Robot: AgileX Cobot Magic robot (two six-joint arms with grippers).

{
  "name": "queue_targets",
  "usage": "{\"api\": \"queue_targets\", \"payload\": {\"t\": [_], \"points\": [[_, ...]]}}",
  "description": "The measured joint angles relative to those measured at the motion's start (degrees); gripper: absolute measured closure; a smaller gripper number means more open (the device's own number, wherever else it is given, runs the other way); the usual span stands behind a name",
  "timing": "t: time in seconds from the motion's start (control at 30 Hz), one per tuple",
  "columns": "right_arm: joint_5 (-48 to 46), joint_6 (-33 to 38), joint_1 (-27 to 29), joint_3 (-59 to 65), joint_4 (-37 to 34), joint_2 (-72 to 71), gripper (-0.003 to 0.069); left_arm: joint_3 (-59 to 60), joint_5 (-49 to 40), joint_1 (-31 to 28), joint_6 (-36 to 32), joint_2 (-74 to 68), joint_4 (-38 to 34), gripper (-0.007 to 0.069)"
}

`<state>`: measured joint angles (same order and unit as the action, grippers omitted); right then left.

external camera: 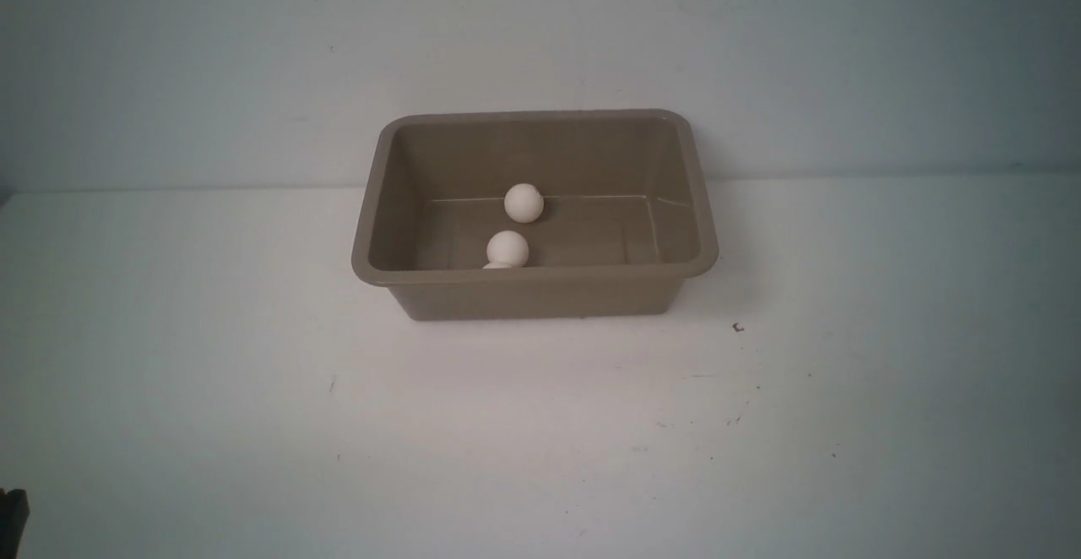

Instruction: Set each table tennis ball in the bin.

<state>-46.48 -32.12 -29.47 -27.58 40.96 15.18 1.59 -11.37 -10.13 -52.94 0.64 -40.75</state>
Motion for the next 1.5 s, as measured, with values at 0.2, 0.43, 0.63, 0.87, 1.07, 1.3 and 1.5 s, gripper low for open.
{"api": "queue_targets", "payload": {"t": [0.2,0.43,0.63,0.87,1.07,1.3,1.5], "points": [[-0.05,0.0,0.0,0.0,0.0,0.0,0.0675,0.0,3.41,0.0,-1.37,0.0,-1.31,0.0629],[-0.1,0.0,0.0,0.0,0.0,0.0,0.0675,0.0,1.5,0.0,16.93,0.0,12.75,0.0629],[-0.21,0.0,0.0,0.0,0.0,0.0,0.0675,0.0,-7.21,0.0,46.99,0.0,37.29,0.0629],[-0.21,0.0,0.0,0.0,0.0,0.0,0.0675,0.0,-8.3,0.0,56.76,0.0,44.0,0.0629],[-0.21,-0.45,0.0,0.0,0.0,0.0,0.0675,0.0,-7.5,0.0,57.84,0.0,43.05,0.0629],[-0.21,-0.45,0.0,0.0,0.0,0.0,0.0675,0.0,-7.56,0.0,57.84,0.0,42.93,0.0629],[-0.21,-0.45,0.0,0.0,0.0,0.0,0.0675,0.0,-7.56,0.0,57.98,0.0,42.87,0.0629]]}}
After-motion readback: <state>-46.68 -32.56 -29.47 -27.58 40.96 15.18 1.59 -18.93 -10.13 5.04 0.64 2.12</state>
